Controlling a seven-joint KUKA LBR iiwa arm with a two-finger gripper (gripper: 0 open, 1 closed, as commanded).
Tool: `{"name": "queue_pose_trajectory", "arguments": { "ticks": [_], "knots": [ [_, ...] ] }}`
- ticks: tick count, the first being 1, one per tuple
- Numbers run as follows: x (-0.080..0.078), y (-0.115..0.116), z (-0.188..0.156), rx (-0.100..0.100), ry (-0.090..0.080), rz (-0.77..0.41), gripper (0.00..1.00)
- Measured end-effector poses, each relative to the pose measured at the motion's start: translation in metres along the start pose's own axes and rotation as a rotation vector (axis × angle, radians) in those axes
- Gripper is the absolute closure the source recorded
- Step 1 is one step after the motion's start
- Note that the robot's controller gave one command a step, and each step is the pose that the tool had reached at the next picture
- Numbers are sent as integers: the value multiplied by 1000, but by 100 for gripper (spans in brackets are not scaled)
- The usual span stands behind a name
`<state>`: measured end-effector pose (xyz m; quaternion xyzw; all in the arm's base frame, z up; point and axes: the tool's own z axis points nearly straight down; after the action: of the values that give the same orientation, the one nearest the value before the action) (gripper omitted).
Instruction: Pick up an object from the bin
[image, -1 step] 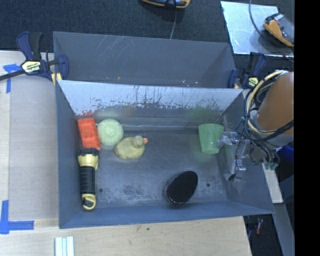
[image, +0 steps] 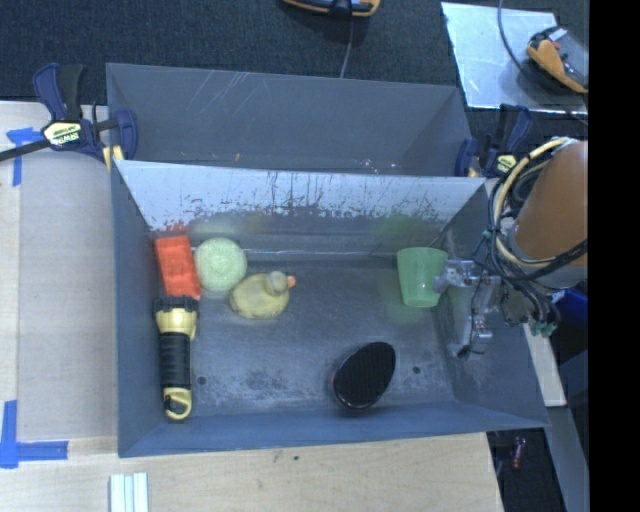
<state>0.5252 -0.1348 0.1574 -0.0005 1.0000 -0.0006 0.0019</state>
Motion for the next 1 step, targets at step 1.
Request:
{"name": "queue_pose_trajectory", "arguments": {
  "ticks": [1],
  "knots": [
    [27, 95, 88, -4, 3, -530, 0]
  ]
}}
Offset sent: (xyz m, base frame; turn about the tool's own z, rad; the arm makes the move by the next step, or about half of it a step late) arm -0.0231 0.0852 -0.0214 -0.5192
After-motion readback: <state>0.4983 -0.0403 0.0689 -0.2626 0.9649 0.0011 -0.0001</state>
